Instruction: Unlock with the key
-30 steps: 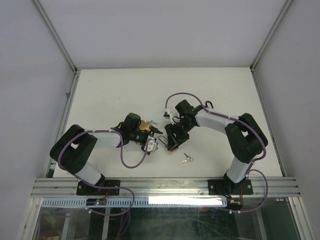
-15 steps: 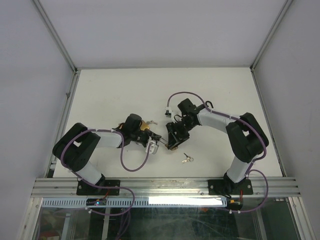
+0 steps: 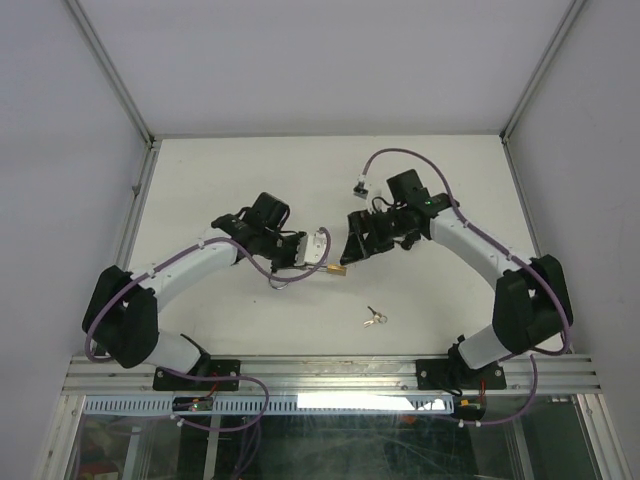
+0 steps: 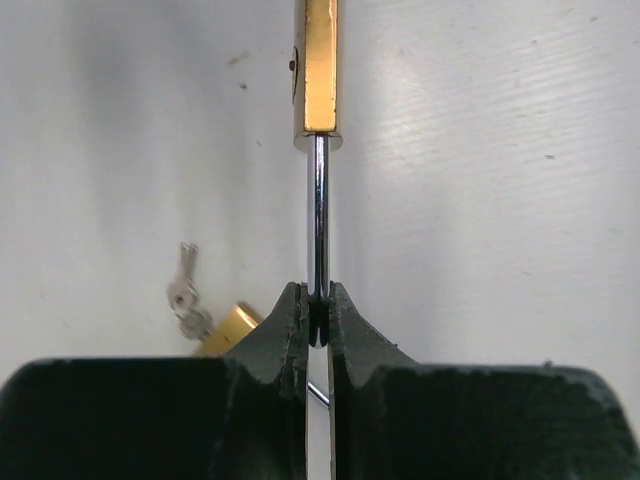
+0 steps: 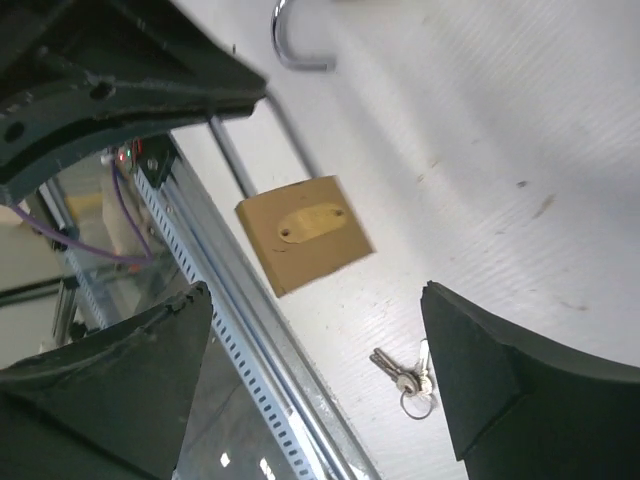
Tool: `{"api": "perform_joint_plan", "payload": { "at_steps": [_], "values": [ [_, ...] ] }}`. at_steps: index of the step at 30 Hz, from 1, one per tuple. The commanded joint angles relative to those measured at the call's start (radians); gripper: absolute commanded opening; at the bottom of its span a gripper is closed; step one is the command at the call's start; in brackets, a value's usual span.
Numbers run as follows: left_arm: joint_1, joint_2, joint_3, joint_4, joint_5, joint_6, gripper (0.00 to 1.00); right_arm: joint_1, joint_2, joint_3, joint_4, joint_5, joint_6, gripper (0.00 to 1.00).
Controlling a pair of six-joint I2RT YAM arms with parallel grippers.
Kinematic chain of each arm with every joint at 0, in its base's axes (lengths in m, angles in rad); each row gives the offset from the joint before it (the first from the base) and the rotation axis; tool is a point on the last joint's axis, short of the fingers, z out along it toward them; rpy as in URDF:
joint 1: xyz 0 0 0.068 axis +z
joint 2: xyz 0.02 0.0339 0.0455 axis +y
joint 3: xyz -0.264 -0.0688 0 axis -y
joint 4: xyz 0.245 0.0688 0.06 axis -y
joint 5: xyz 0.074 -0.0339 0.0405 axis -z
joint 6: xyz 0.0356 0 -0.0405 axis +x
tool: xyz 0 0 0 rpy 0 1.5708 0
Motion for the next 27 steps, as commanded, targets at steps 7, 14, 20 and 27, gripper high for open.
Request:
{"api": "perform_joint_plan", "payload": {
  "at_steps": [7,14,20,27],
  "values": [
    [-0.035,0.106,0.341,-0.736,-0.106,-0.58,0.0,-0.081,-0.162,0.101,-0.064,0.405,0.068,0.88],
    [-0.074,0.233,0.52,-0.79,-0.311,-0.827,0.0,-0.08,-0.238,0.124,-0.115,0.664,0.144,0.87],
    [-0.139,0.287,0.615,-0.833,-0.422,-0.881,0.0,-0.08,-0.288,0.142,-0.19,0.731,0.159,0.87],
    [-0.189,0.44,0.774,-0.893,-0.515,-0.808,0.0,-0.079,-0.335,0.153,-0.221,0.761,0.187,0.87]
  ]
}}
